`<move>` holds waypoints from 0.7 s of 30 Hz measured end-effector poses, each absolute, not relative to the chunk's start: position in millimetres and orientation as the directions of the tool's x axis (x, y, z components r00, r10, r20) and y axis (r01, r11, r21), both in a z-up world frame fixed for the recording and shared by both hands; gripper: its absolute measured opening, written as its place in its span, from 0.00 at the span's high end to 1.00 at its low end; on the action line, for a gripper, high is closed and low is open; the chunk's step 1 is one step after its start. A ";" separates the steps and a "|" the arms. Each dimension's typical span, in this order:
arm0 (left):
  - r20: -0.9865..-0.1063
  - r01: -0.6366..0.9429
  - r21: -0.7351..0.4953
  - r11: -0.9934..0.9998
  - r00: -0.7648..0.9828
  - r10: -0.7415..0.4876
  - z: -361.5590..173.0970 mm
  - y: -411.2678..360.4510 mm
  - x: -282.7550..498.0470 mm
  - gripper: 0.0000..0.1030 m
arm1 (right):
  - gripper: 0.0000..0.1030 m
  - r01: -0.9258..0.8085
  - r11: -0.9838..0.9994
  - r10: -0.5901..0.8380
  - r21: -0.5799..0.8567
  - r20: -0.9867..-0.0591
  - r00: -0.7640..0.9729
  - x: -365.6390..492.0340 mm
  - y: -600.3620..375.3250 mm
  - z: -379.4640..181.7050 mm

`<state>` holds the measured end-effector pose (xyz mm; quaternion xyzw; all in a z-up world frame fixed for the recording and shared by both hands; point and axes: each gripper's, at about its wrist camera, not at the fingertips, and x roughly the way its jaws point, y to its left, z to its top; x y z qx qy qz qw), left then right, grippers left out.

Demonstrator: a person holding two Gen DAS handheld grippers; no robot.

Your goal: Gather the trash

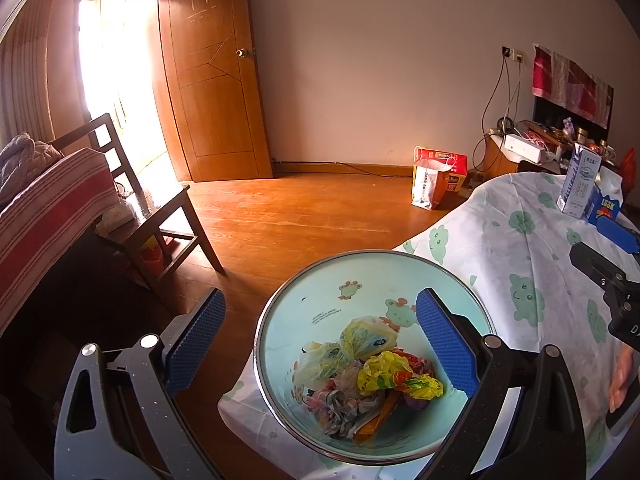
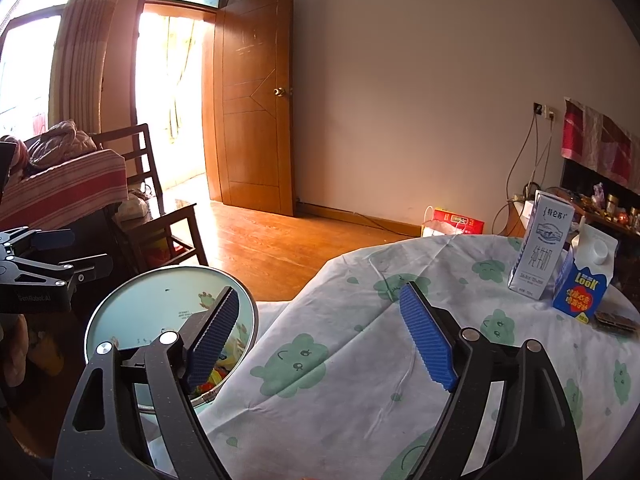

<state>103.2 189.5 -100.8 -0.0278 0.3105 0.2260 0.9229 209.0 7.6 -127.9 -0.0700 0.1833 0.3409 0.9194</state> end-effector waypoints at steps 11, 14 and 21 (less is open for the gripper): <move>-0.571 -0.407 0.107 0.907 0.721 0.391 -99.4 180.6 104.3 0.09 | 0.20 -0.645 0.764 0.597 0.002 -0.380 0.706 209.4 5.7 -127.6; -0.572 -0.397 0.104 0.912 0.726 0.381 -99.5 177.0 105.1 0.09 | 0.20 -0.642 0.767 0.595 0.003 -0.379 0.709 209.6 6.0 -127.2; -0.566 -0.386 0.100 0.917 0.736 0.372 -100.0 174.6 105.3 0.06 | 0.20 -0.639 0.770 0.593 0.004 -0.376 0.712 209.1 4.9 -126.6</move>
